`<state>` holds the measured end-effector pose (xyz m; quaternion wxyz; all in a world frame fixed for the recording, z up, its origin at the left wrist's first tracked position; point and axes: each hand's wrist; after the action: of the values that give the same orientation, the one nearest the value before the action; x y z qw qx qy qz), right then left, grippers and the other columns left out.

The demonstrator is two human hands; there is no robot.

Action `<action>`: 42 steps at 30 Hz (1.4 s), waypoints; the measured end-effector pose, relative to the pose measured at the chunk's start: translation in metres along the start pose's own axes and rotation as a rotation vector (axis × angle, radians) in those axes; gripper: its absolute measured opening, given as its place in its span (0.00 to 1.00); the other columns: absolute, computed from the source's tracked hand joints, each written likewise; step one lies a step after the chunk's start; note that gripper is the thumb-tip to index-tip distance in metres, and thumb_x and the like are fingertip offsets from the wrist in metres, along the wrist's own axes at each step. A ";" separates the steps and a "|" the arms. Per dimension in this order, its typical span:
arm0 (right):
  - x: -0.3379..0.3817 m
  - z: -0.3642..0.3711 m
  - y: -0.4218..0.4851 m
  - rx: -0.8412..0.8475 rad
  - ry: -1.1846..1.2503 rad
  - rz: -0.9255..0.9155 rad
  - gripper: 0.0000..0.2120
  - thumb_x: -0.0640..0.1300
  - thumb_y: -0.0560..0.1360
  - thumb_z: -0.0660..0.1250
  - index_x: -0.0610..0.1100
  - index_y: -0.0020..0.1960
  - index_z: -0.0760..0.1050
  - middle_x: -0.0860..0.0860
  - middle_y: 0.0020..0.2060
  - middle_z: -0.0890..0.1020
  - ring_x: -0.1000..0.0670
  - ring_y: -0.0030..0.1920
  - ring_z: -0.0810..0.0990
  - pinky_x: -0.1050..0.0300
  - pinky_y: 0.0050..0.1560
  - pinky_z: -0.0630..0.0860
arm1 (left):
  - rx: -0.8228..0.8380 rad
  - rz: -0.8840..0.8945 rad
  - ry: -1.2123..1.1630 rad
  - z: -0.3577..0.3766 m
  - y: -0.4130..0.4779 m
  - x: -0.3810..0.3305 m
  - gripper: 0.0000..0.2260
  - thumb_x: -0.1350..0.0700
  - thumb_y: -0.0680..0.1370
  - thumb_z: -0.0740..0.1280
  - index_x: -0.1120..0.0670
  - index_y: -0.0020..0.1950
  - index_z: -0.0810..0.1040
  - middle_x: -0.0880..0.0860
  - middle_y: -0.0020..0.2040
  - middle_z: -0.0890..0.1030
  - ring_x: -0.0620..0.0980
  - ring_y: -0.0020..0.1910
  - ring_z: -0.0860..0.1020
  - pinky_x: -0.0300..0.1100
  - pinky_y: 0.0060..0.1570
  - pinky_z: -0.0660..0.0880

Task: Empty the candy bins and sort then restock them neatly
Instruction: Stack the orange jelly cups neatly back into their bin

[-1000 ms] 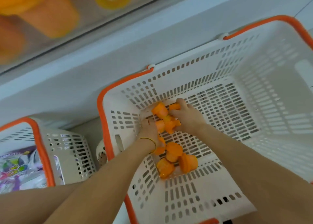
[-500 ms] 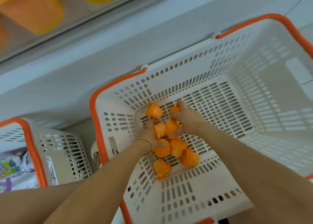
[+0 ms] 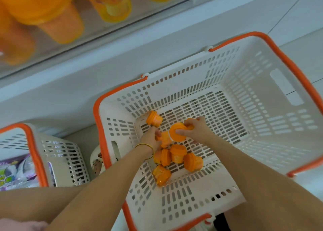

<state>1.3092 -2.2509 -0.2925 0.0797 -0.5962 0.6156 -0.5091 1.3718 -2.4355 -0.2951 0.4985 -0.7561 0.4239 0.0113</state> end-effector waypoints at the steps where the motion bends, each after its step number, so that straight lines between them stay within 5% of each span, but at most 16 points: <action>1: 0.001 -0.002 -0.001 -0.015 0.044 0.026 0.32 0.64 0.69 0.69 0.48 0.66 0.70 0.45 0.69 0.55 0.44 0.53 0.76 0.55 0.44 0.81 | -0.017 0.008 0.022 -0.001 -0.001 -0.002 0.11 0.63 0.76 0.66 0.52 0.52 0.68 0.56 0.46 0.75 0.58 0.46 0.79 0.53 0.48 0.78; 4: 0.003 -0.012 -0.009 -0.048 0.179 0.080 0.36 0.67 0.67 0.68 0.47 0.67 0.70 0.42 0.67 0.64 0.45 0.42 0.82 0.63 0.30 0.79 | -0.074 0.047 0.058 -0.006 -0.008 -0.011 0.14 0.64 0.75 0.64 0.51 0.56 0.64 0.54 0.42 0.73 0.54 0.41 0.76 0.53 0.45 0.78; 8: 0.018 -0.035 -0.040 -0.110 0.362 0.114 0.36 0.65 0.69 0.67 0.46 0.70 0.68 0.40 0.57 0.76 0.44 0.38 0.83 0.57 0.36 0.82 | -0.106 0.059 0.045 -0.034 -0.024 -0.037 0.24 0.63 0.76 0.65 0.56 0.70 0.64 0.58 0.57 0.76 0.56 0.51 0.78 0.48 0.48 0.78; 10: 0.031 -0.051 -0.062 -0.126 0.496 0.098 0.35 0.64 0.71 0.67 0.45 0.70 0.67 0.41 0.51 0.78 0.45 0.35 0.82 0.54 0.38 0.82 | -0.095 0.113 0.067 -0.060 -0.040 -0.057 0.17 0.64 0.75 0.65 0.60 0.64 0.73 0.59 0.57 0.79 0.57 0.52 0.79 0.49 0.50 0.79; 12: 0.048 -0.069 -0.087 -0.126 0.603 0.064 0.35 0.64 0.71 0.67 0.43 0.69 0.68 0.42 0.43 0.78 0.46 0.29 0.79 0.53 0.36 0.81 | -0.094 0.182 0.032 -0.087 -0.068 -0.079 0.11 0.65 0.75 0.64 0.62 0.57 0.76 0.58 0.48 0.81 0.56 0.45 0.81 0.46 0.44 0.81; 16: 0.088 -0.100 -0.150 -0.120 0.725 -0.064 0.33 0.66 0.65 0.69 0.41 0.56 0.73 0.44 0.32 0.76 0.47 0.25 0.75 0.53 0.33 0.78 | -0.135 0.352 -0.004 -0.146 -0.147 -0.124 0.12 0.67 0.77 0.64 0.64 0.60 0.74 0.61 0.45 0.78 0.59 0.41 0.81 0.50 0.42 0.81; 20: 0.135 -0.122 -0.212 -0.131 0.725 -0.235 0.27 0.64 0.70 0.65 0.41 0.54 0.75 0.45 0.36 0.77 0.48 0.31 0.77 0.56 0.34 0.79 | -0.240 0.549 -0.028 -0.202 -0.233 -0.150 0.11 0.70 0.75 0.66 0.57 0.53 0.71 0.54 0.42 0.71 0.49 0.33 0.74 0.33 0.33 0.75; 24: 0.190 -0.135 -0.266 -0.223 0.565 -0.414 0.25 0.66 0.69 0.63 0.48 0.54 0.74 0.48 0.39 0.75 0.46 0.36 0.78 0.56 0.36 0.76 | -0.580 0.697 -0.180 -0.244 -0.297 -0.140 0.13 0.68 0.74 0.68 0.59 0.57 0.76 0.58 0.49 0.76 0.47 0.30 0.79 0.36 0.31 0.78; 27: 0.238 -0.143 -0.290 -0.278 0.385 -0.542 0.21 0.66 0.70 0.62 0.50 0.50 0.76 0.50 0.38 0.76 0.48 0.35 0.77 0.58 0.34 0.74 | -0.935 0.745 -0.094 -0.272 -0.315 -0.120 0.13 0.64 0.72 0.71 0.57 0.57 0.79 0.55 0.50 0.78 0.51 0.39 0.79 0.41 0.43 0.78; 31: 0.310 -0.147 -0.290 -0.402 0.002 -0.663 0.30 0.68 0.72 0.59 0.40 0.52 0.77 0.44 0.48 0.74 0.47 0.42 0.74 0.54 0.40 0.72 | -1.203 0.667 0.043 -0.298 -0.312 -0.090 0.13 0.60 0.73 0.72 0.54 0.57 0.80 0.53 0.53 0.73 0.49 0.41 0.76 0.42 0.46 0.72; 35: 0.374 -0.134 -0.266 -0.458 -0.518 -0.565 0.31 0.73 0.71 0.54 0.43 0.38 0.69 0.37 0.50 0.68 0.41 0.63 0.67 0.42 0.54 0.68 | -1.290 0.542 0.322 -0.307 -0.302 -0.074 0.13 0.54 0.73 0.72 0.51 0.57 0.80 0.54 0.54 0.76 0.56 0.54 0.73 0.51 0.55 0.70; 39: 0.408 -0.118 -0.251 -0.442 -0.744 -0.433 0.30 0.74 0.71 0.52 0.47 0.31 0.57 0.44 0.37 0.61 0.41 0.49 0.70 0.45 0.51 0.64 | -1.260 0.412 0.466 -0.313 -0.296 -0.066 0.12 0.51 0.74 0.70 0.47 0.57 0.78 0.50 0.55 0.76 0.54 0.59 0.68 0.48 0.57 0.61; 42: 0.418 -0.110 -0.246 -0.441 -0.799 -0.380 0.30 0.74 0.72 0.51 0.46 0.42 0.71 0.41 0.43 0.70 0.39 0.52 0.69 0.47 0.55 0.65 | -1.176 0.409 0.450 -0.317 -0.292 -0.061 0.12 0.51 0.73 0.71 0.47 0.56 0.78 0.48 0.55 0.76 0.52 0.59 0.68 0.48 0.60 0.61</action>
<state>1.2765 -2.4765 0.1489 0.0872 -0.8491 0.5105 -0.1041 1.3947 -2.5970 0.1079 -0.1105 -0.7903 0.5760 0.1771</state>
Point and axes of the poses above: each hand's wrist, its own y-axis towards the middle knuckle, its own z-axis out of the palm, x = y × z
